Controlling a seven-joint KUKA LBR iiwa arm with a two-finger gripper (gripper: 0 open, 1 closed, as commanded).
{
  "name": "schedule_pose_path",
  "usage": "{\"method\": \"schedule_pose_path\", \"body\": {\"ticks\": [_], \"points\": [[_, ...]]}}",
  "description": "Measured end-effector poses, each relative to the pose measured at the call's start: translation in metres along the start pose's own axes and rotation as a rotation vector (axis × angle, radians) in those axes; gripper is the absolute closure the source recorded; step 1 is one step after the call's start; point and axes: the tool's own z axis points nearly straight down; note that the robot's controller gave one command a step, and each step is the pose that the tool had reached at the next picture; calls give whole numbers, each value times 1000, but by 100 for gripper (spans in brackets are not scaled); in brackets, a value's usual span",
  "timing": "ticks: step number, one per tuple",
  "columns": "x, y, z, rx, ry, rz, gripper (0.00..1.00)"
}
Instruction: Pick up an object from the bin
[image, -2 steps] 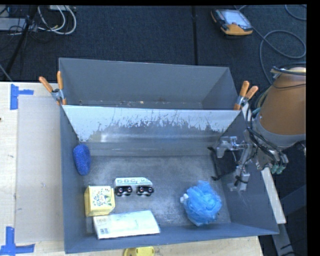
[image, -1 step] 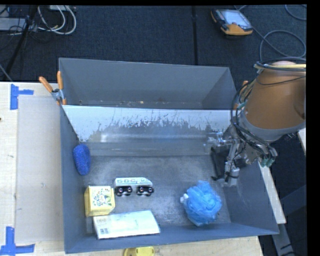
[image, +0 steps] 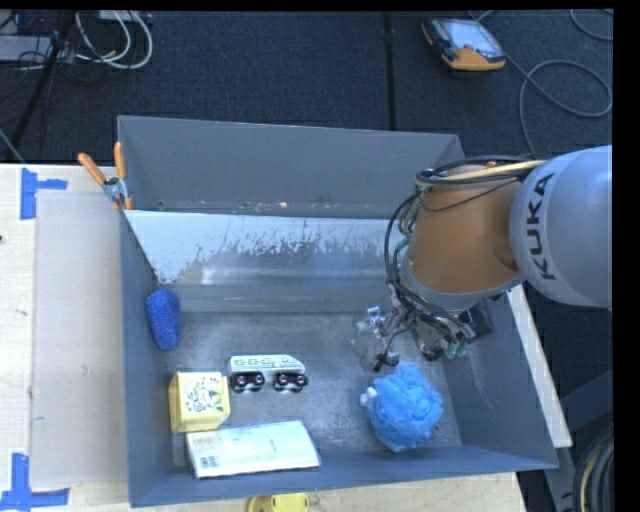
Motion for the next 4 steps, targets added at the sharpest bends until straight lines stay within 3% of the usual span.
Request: {"method": "schedule_pose_path", "body": {"ticks": [1,2,3,4], "points": [[0,0,0,0,0,-2,0],[0,0,0,0,0,-2,0],[-8,15,30,4,-7,-48,0],[-39,46,63,1,-1,-146,0]]}}
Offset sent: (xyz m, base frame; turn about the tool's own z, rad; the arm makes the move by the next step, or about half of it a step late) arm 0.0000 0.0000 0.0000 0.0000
